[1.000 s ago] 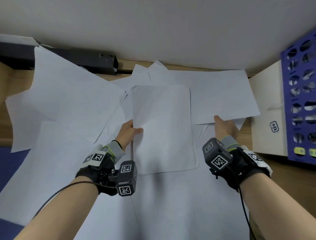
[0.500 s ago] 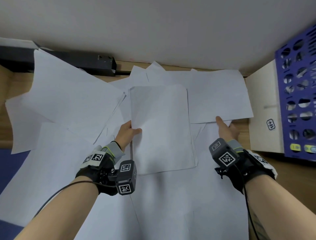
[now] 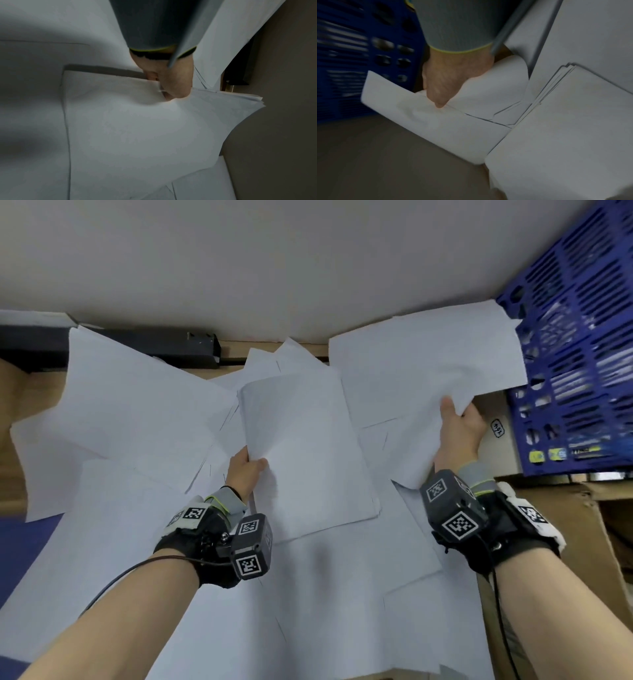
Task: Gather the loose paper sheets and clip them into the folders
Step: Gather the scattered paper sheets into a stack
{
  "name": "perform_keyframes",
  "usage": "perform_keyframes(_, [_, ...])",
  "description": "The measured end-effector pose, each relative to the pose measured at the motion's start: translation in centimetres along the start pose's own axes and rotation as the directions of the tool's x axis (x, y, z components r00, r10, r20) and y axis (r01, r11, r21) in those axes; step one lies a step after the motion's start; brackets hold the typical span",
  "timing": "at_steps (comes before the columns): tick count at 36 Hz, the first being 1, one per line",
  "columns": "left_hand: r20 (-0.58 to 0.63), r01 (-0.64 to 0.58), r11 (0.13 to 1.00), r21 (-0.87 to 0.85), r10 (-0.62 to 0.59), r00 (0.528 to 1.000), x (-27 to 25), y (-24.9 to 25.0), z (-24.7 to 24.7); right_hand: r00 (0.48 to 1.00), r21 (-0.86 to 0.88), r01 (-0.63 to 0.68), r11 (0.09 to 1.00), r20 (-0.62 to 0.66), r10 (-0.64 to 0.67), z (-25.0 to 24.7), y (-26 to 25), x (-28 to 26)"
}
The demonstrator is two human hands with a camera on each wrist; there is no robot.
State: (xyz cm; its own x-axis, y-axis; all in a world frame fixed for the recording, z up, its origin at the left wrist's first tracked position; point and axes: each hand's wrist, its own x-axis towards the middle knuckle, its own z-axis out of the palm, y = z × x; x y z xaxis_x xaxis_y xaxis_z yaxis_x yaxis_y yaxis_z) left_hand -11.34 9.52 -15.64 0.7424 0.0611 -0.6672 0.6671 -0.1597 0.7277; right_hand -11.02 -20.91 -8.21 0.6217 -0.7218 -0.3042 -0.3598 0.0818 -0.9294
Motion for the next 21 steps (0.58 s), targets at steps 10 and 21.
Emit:
perform_keyframes(10, [0.065,-0.031,0.991,0.13,0.023,0.998,-3.9,-0.1,-3.9,0.95,0.428,0.148,0.892,0.189,-0.248,0.0,-10.2,-10.2])
perform_keyframes(21, [0.144,-0.009,0.978,0.21,-0.022,0.989,-7.4,-3.6,-12.1,0.92,0.424,-0.028,0.905,0.366,-0.143,0.9,-8.8,-18.7])
